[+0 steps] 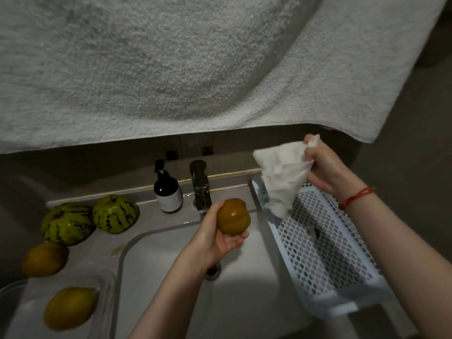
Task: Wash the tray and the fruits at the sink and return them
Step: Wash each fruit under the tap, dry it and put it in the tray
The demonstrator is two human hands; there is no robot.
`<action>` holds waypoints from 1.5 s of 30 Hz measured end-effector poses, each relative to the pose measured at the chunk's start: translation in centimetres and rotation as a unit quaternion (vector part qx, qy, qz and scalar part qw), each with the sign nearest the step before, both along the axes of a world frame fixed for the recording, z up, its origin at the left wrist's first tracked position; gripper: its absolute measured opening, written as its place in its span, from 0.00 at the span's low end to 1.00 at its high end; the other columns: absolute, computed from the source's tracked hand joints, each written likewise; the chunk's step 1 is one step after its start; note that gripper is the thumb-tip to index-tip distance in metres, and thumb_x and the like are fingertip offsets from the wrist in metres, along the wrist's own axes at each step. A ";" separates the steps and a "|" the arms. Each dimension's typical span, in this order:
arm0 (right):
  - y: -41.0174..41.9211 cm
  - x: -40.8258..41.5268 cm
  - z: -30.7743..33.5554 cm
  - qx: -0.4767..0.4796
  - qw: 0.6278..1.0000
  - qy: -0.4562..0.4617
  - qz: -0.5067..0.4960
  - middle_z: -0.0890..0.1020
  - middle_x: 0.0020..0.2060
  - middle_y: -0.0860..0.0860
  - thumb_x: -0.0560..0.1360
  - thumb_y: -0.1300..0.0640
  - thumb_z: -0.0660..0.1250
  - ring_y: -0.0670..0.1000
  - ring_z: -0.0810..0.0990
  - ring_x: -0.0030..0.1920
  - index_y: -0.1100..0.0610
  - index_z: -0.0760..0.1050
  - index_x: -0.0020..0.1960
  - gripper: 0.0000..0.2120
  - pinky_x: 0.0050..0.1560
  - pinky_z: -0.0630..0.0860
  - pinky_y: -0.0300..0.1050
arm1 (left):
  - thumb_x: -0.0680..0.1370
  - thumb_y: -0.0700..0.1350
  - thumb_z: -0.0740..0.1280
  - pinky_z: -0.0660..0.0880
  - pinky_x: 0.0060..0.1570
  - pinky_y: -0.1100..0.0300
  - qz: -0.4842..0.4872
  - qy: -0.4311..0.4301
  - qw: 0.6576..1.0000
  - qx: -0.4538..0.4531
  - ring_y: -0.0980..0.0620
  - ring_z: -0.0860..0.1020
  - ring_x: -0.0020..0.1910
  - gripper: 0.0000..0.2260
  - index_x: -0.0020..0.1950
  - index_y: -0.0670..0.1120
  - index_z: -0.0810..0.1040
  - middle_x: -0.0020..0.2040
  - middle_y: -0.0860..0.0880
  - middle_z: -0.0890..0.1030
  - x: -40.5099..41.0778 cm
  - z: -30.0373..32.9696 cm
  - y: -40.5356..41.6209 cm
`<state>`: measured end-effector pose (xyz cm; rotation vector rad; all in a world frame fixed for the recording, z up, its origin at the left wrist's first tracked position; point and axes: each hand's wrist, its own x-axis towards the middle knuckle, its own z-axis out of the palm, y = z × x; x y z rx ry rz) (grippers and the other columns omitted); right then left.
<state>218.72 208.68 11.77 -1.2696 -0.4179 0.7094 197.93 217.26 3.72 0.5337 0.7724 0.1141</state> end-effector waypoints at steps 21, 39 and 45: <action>-0.7 -11.6 -3.5 0.175 0.965 0.162 0.108 0.74 0.64 0.62 0.74 0.64 0.58 0.57 0.76 0.60 0.60 0.68 0.64 0.19 0.64 0.72 0.53 | 0.77 0.51 0.64 0.78 0.49 0.48 0.033 -0.085 0.993 0.074 0.42 0.81 0.50 0.16 0.57 0.39 0.77 0.52 0.38 0.82 -2.2 3.8 -0.7; 0.1 -13.9 -6.2 0.082 0.939 0.320 -0.101 0.75 0.17 0.51 0.80 0.49 0.54 0.47 0.76 0.19 0.54 0.74 0.33 0.20 0.23 0.73 0.36 | 0.82 0.53 0.53 0.63 0.55 0.59 0.032 0.190 0.758 0.623 0.51 0.68 0.57 0.16 0.63 0.50 0.74 0.59 0.48 0.72 -4.0 3.0 -0.1; 0.6 -16.3 -7.9 0.079 0.984 0.152 -0.042 0.84 0.34 0.54 0.78 0.48 0.57 0.52 0.85 0.36 0.53 0.83 0.39 0.19 0.36 0.80 0.44 | 0.75 0.64 0.59 0.79 0.50 0.48 0.065 -0.075 0.992 0.076 0.42 0.82 0.52 0.25 0.56 0.47 0.81 0.53 0.40 0.83 -3.2 3.4 -4.1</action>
